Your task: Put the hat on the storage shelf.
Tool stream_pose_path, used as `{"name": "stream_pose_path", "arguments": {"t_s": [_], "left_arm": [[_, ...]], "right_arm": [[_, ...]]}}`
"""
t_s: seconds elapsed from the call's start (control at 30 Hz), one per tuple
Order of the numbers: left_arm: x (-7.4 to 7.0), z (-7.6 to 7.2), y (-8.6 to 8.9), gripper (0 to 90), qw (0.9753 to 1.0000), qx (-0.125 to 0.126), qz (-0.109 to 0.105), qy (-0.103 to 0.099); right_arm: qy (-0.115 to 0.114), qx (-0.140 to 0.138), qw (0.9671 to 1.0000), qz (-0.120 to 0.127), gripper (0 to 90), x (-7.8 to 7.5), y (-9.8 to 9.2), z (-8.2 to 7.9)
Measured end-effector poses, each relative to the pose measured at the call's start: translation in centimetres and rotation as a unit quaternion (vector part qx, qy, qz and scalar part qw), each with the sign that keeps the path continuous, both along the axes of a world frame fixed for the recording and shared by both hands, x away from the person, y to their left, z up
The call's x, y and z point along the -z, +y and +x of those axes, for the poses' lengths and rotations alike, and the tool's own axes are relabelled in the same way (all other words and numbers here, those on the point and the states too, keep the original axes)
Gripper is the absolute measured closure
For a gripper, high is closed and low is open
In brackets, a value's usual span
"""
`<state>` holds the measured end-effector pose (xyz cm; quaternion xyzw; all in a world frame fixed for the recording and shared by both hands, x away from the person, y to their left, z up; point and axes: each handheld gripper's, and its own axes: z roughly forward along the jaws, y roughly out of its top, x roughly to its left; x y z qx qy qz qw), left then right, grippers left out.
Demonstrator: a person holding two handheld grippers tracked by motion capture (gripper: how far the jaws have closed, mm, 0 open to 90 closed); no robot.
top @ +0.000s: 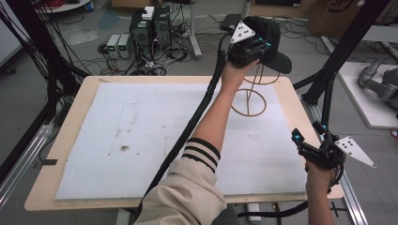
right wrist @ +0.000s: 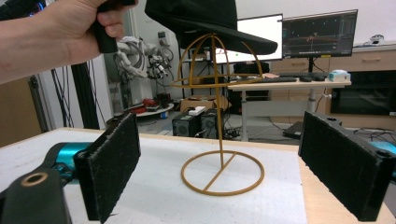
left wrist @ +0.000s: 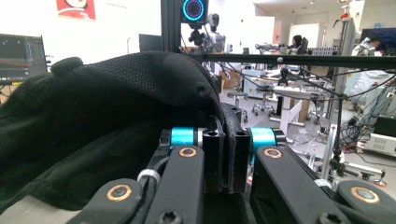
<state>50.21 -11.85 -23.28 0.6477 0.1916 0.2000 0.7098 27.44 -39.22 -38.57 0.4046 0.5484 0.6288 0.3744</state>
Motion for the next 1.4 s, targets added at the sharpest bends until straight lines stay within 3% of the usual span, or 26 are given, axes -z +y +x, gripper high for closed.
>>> {"name": "stream_pose_path", "arguments": {"t_s": [0.47, 0.77, 1.07, 1.27, 1.4], "left_arm": [[1.5, 1.4, -1.3, 86.9, 0.9993, -0.016, 0.022, 0.027], [2.5, 1.5, -1.5, 83.4, 0.9982, -0.020, 0.046, 0.032], [3.2, 1.0, -0.3, 60.4, 0.9982, -0.039, 0.039, 0.024], [2.4, 0.5, 0.7, 50.8, 0.9987, -0.043, 0.024, 0.011], [1.8, -0.1, 1.1, 41.9, 0.9980, -0.056, 0.029, 0.001]], "right_arm": [[0.002, 0.005, 1.0000, 0.006, 12.4, 0.2, -0.4, 0.1], [0.004, 0.004, 1.0000, 0.007, 12.4, 0.4, -0.5, 0.2], [0.002, 0.005, 1.0000, 0.005, 12.4, 0.3, -0.5, 0.2], [0.002, 0.001, 1.0000, 0.002, 12.4, 0.3, 0.0, 0.2], [0.004, -0.002, 1.0000, 0.001, 12.4, 0.1, 0.2, 0.1]]}}
